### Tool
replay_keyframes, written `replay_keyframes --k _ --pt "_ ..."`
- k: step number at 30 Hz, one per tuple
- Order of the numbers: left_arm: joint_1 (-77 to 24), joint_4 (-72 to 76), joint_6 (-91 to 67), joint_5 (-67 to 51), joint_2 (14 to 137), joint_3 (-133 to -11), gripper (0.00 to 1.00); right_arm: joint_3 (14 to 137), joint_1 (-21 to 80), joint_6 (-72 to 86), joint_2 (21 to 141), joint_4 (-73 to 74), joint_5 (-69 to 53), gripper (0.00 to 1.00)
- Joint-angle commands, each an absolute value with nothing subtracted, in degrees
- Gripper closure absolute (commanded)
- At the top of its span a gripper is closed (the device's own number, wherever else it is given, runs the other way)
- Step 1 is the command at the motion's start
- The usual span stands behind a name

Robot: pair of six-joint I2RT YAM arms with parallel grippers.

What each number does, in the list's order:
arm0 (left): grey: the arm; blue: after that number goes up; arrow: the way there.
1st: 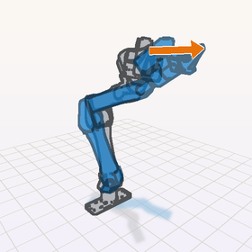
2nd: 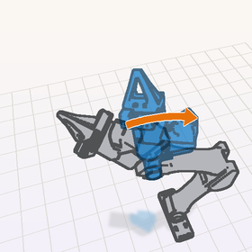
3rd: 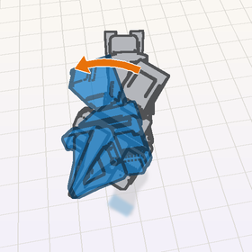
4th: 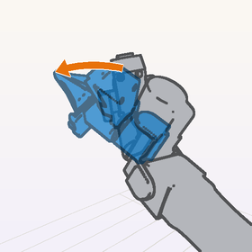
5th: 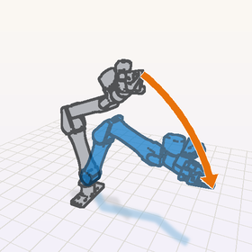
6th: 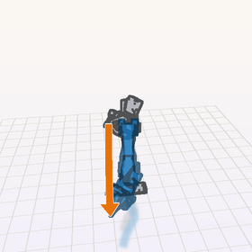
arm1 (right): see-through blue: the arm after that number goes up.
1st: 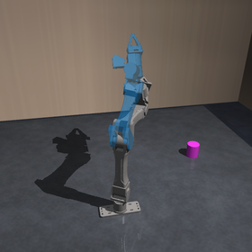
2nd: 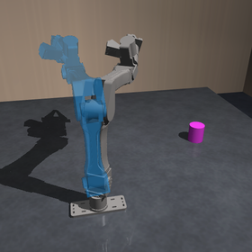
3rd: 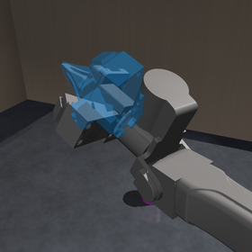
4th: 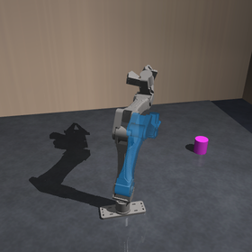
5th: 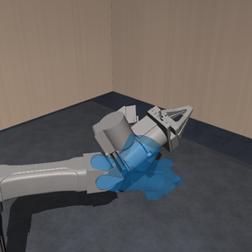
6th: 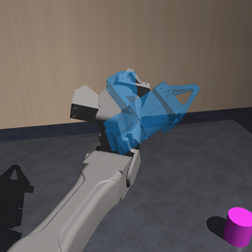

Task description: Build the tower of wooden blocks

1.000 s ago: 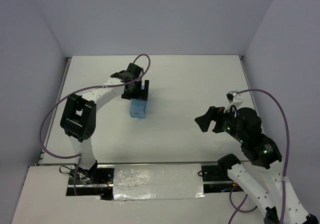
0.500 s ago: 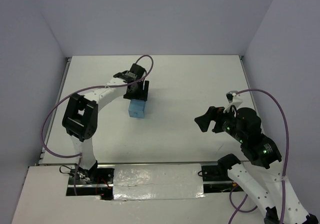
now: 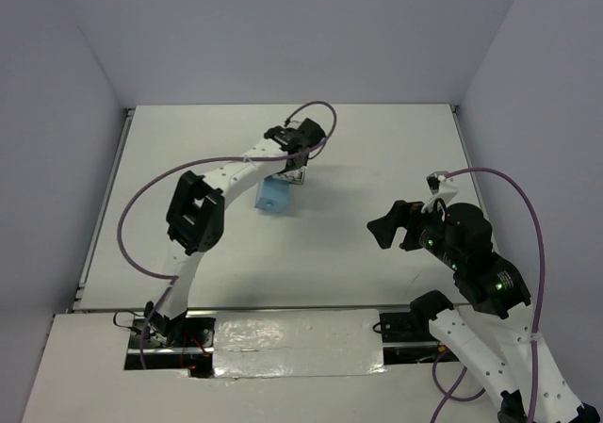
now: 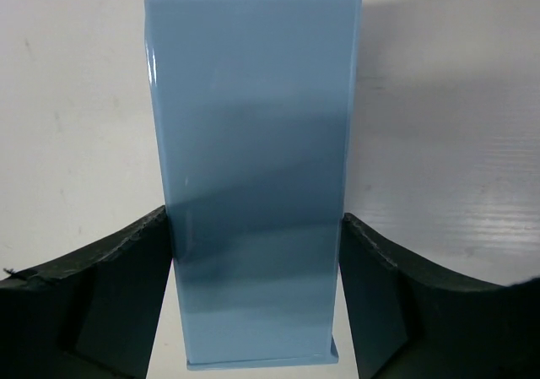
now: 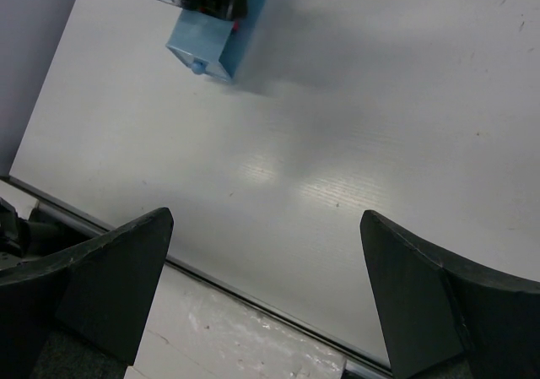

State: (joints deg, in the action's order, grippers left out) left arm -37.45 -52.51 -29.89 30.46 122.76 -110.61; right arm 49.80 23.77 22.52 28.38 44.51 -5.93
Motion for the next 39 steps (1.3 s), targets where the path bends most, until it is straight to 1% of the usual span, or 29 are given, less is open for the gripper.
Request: replay_keyframes --k 1,3,7,11,17,19,20,21,22,23,24,25,26,28,29,30,32,33,34,35,37,38,39 --pt "-41.8 -61.9 -33.5 39.1 128.8 -118.5 0.89 50.8 24.3 21.7 28.2 42.8 -4.7 0.00" --pt "-42.7 -64.1 -34.5 40.5 131.8 -122.5 0.89 50.8 24.3 21.6 28.0 42.9 -4.7 0.00" --pt "-43.8 -65.1 -34.7 41.4 131.8 -123.4 0.88 50.5 24.4 21.6 27.5 42.8 -4.4 0.00" --pt "-43.8 -64.9 -34.3 41.7 129.0 -122.5 0.84 50.3 24.4 21.7 27.7 42.7 -4.3 0.00" --pt "-41.8 -60.0 -33.5 38.9 120.7 -116.2 0.78 50.2 24.4 21.8 27.6 42.8 -4.0 0.00" --pt "-38.9 -56.0 -32.4 33.3 117.6 -110.9 0.79 50.1 24.5 21.7 27.3 42.6 -4.0 0.00" --pt "-37.5 -53.0 -30.9 30.3 113.5 -108.1 0.79 49.9 24.5 21.8 27.3 42.5 -3.7 0.00" --pt "-35.9 -46.8 -30.4 26.9 111.3 -102.3 0.79 49.8 24.5 21.9 27.3 42.5 -3.5 0.00" --pt "-31.9 -43.4 -29.8 19.2 109.3 -99.3 0.78 49.7 24.5 22.1 27.3 42.5 -3.4 0.00" --pt "-29.7 -40.0 -28.8 14.5 105.2 -93.6 0.78 49.7 24.6 22.1 27.2 42.5 -3.4 0.00" --pt "-24.9 -34.1 -28.7 10.0 103.6 -90.9 0.78 49.8 24.5 22.1 27.3 42.5 -3.5 0.00" --pt "-22.4 -31.8 -28.9 2.6 102.2 -88.9 0.77 49.9 24.6 22.1 27.2 42.5 -3.6 0.00" --pt "-20.2 -29.4 -28.9 -1.7 100.3 -85.6 0.77 49.8 24.6 22.1 27.2 42.3 -3.7 0.00" --pt "-13.7 -23.0 -30.5 -11.9 99.6 -83.4 0.75 49.9 24.7 22.3 27.1 41.9 -4.0 0.00" --pt "-11.7 -21.0 -31.0 -14.6 100.0 -82.3 0.74 49.7 24.6 22.4 27.2 41.9 -4.1 0.00" --pt "-7.8 -19.3 -31.5 -17.4 100.8 -82.4 0.73 49.7 24.6 22.5 27.2 41.6 -4.9 0.00" --pt "-3.9 -16.3 -34.4 -23.4 104.0 -83.2 0.67 49.7 24.6 22.6 27.2 41.4 -5.7 0.00" --pt "-0.4 -15.0 -35.2 -26.1 105.6 -83.9 0.64 49.7 24.5 22.5 27.2 41.7 -6.0 0.00" --pt "1.1 -13.9 -35.9 -28.2 107.3 -85.1 0.59 49.9 24.6 22.4 27.1 41.8 -6.1 0.00" --pt "2.8 -15.2 -35.4 -30.9 111.9 -89.9 0.58 49.9 24.7 22.3 27.0 41.9 -6.2 0.00" --pt "5.8 -19.7 -32.5 -31.9 117.5 -96.7 0.55 49.8 24.6 22.1 26.8 41.7 -7.1 0.00" --pt "6.6 -25.0 -31.0 -32.8 123.0 -104.4 0.54 49.7 24.6 22.1 26.7 41.6 -7.6 0.00" --pt "7.7 -28.3 -29.6 -33.1 125.8 -108.9 0.53 49.6 24.7 22.2 26.9 41.2 -8.2 0.00"
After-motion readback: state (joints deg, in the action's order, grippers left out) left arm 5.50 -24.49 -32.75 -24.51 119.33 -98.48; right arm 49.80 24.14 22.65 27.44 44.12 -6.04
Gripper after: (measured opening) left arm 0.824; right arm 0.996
